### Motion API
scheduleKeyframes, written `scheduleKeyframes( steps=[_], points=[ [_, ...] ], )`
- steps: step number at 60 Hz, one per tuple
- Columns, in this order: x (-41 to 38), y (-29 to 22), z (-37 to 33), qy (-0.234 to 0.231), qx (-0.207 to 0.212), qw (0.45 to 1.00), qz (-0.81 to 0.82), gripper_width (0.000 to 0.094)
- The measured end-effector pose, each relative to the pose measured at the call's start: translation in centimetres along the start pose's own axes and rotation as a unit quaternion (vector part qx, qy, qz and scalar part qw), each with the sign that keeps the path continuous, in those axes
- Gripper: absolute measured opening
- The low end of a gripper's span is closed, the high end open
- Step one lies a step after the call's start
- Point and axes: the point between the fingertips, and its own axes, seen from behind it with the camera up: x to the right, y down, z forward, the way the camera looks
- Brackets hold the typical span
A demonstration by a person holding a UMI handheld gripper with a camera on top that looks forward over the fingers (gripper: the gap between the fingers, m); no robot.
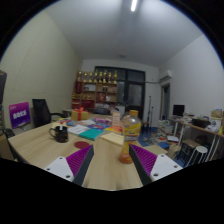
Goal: Pour water
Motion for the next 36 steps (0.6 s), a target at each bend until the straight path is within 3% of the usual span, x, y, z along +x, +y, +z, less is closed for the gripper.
scheduleKeyframes(
  steps=[11, 25, 29, 36],
  points=[
    [5.8, 1.6, 9.0, 0.036, -0.005, 0.999, 0.035, 0.082],
    [7.7, 2.1, 17.6, 0.062, 0.007, 0.997, 0.039, 0.0807],
    [8.0, 3.0, 18.9, 0.074, -0.004, 0.996, 0.039, 0.0513],
    [8.2, 2.9, 19.2, 0.09, 0.003, 0.994, 0.058, 0.0462]
  ],
)
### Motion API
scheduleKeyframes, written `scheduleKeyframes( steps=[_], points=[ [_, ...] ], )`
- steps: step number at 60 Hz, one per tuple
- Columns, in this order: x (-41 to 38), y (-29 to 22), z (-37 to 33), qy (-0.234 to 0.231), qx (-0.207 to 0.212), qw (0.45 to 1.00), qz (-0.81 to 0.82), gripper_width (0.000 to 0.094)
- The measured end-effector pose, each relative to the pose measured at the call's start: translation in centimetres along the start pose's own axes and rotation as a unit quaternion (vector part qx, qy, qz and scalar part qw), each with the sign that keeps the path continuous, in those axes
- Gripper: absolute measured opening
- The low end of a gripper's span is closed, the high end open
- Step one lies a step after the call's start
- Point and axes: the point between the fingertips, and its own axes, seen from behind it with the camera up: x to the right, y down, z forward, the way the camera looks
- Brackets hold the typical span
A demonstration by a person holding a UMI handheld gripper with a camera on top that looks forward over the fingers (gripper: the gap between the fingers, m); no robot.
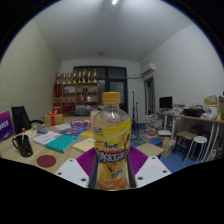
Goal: Pour water
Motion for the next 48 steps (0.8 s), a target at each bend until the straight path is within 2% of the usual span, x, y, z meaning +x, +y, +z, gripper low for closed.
scheduleKeyframes(
  steps=[7, 8, 10, 11, 14, 15, 16, 25, 31, 38, 46, 48],
  points=[
    [0.1, 0.2, 0.2, 0.006, 0.002, 1.0, 0.008, 0.0432],
    [0.0, 0.2, 0.2, 0.005, 0.001, 1.0, 0.004, 0.0404],
    [0.0, 0.2, 0.0, 0.005, -0.001, 1.0, -0.009, 0.041],
    [-0.2, 0.0, -0.2, 0.003, -0.003, 1.0, -0.02, 0.0364],
    [-0.4, -0.6, -0.2, 0.006, -0.002, 0.998, -0.066, 0.0365],
    [-1.0, -0.8, -0.4, 0.008, 0.002, 0.996, -0.085, 0.0383],
    [-1.3, -1.3, -0.6, 0.006, 0.005, 0.994, -0.107, 0.0335],
    [-8.0, -7.9, -0.4, 0.002, 0.062, 0.945, -0.32, 0.0335],
    [-13.6, -12.8, -0.6, -0.006, 0.1, 0.866, -0.491, 0.0335],
    [-21.7, -12.6, 1.5, -0.006, 0.139, 0.718, -0.682, 0.0333],
    [-26.3, -10.5, 3.6, 0.009, 0.157, 0.546, -0.823, 0.0334],
    [-26.5, -11.6, 1.9, 0.015, 0.158, 0.512, -0.844, 0.0335]
  ],
)
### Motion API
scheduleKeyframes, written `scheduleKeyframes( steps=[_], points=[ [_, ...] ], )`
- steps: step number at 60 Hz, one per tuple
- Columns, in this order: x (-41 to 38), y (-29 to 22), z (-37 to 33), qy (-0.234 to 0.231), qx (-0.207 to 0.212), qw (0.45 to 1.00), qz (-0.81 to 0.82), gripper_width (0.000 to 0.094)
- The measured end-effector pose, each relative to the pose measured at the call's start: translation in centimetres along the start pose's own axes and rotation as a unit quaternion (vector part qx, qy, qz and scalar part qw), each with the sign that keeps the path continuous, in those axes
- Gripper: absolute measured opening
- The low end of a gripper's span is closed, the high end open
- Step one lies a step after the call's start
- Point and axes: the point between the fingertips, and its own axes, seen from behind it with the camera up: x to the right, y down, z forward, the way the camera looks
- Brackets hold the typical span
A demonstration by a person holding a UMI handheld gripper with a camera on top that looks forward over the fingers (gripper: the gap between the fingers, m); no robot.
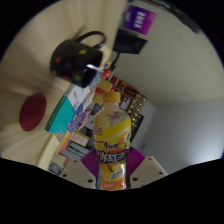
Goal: Pour water
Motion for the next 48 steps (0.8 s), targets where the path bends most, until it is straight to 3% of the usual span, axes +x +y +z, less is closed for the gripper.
scheduleKeyframes(
  steps=[9, 25, 31, 36, 41, 42, 47, 48],
  points=[
    [-0.5, -2.3, 2.2, 0.012, 0.015, 0.992, -0.123, 0.0337],
    [-0.2, -3.8, 3.4, 0.018, 0.031, 0.985, -0.168, 0.0334],
    [0.9, -3.2, 3.3, 0.02, 0.033, 0.994, -0.102, 0.0335],
    [2.0, -1.4, 3.3, 0.018, 0.015, 0.996, 0.088, 0.0335],
    [1.4, 0.1, 0.8, 0.015, -0.005, 0.927, 0.374, 0.0335],
    [1.0, 0.2, 2.2, -0.012, 0.0, 0.907, 0.42, 0.0332],
    [-1.1, 0.1, 1.7, -0.06, -0.009, 0.749, 0.66, 0.0335],
    [-2.5, -0.8, 0.8, -0.04, -0.01, 0.706, 0.708, 0.0334]
  ],
)
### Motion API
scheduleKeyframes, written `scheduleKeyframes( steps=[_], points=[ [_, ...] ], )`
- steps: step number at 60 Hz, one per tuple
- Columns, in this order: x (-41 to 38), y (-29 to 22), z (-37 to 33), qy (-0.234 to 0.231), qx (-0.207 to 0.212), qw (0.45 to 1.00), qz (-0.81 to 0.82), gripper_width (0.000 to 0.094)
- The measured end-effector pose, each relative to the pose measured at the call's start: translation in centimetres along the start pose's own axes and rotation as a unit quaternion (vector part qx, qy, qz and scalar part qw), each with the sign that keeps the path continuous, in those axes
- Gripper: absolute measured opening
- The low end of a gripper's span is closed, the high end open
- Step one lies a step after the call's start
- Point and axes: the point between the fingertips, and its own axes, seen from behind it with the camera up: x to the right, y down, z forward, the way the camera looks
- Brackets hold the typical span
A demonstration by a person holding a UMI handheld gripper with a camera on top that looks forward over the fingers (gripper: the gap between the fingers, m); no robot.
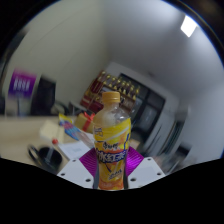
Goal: Pour water
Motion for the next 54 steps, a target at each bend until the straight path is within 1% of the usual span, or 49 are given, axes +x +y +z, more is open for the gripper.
scheduleKeyframes(
  steps=[2, 6, 7, 8, 10, 14, 15, 16, 20, 21, 22, 23, 24, 25, 35, 37, 38, 39, 44, 47, 52, 54],
  points=[
    [-0.3, 0.1, 0.5, -0.03, -0.015, 0.997, 0.073, 0.0333],
    [-2.5, 1.8, 0.5, -0.065, -0.035, 0.976, 0.203, 0.0334],
    [-3.6, 3.2, 0.1, -0.062, -0.029, 0.97, 0.235, 0.0333],
    [-2.8, 3.2, 0.0, -0.074, -0.043, 0.966, 0.244, 0.0335],
    [-4.4, 4.9, 0.2, -0.075, -0.056, 0.959, 0.267, 0.0335],
    [-3.7, 5.7, 0.2, -0.076, -0.06, 0.955, 0.28, 0.0334],
    [-5.6, 7.6, 0.3, -0.074, -0.055, 0.954, 0.286, 0.0335],
    [-4.0, 6.8, 0.3, -0.078, -0.061, 0.954, 0.283, 0.0333],
    [-4.7, 7.3, 0.7, -0.089, -0.072, 0.953, 0.28, 0.0334],
    [-6.5, 8.2, 0.8, -0.088, -0.071, 0.954, 0.278, 0.0335],
    [-6.5, 8.4, 0.8, -0.088, -0.073, 0.955, 0.273, 0.034],
    [-6.5, 8.3, 0.8, -0.088, -0.071, 0.957, 0.268, 0.0345],
    [-6.8, 8.4, 0.8, -0.087, -0.059, 0.959, 0.264, 0.0335],
    [-5.2, 8.3, 0.5, -0.089, -0.061, 0.961, 0.254, 0.0336],
    [-4.9, 8.0, 0.2, -0.088, -0.056, 0.967, 0.233, 0.0336],
    [-4.7, 8.0, 0.1, -0.088, -0.058, 0.966, 0.237, 0.0351],
    [-4.6, 8.0, 0.0, -0.088, -0.059, 0.965, 0.238, 0.0362],
    [-4.7, 8.0, 0.3, -0.088, -0.061, 0.965, 0.24, 0.04],
    [-4.6, 8.1, -0.3, -0.093, -0.076, 0.962, 0.245, 0.0506],
    [-4.6, 8.4, -0.3, -0.095, -0.09, 0.959, 0.251, 0.0596],
    [-4.7, 8.7, -2.3, -0.118, -0.116, 0.951, 0.262, 0.0856],
    [-4.7, 8.7, -3.3, -0.12, -0.121, 0.949, 0.266, 0.0849]
  ],
)
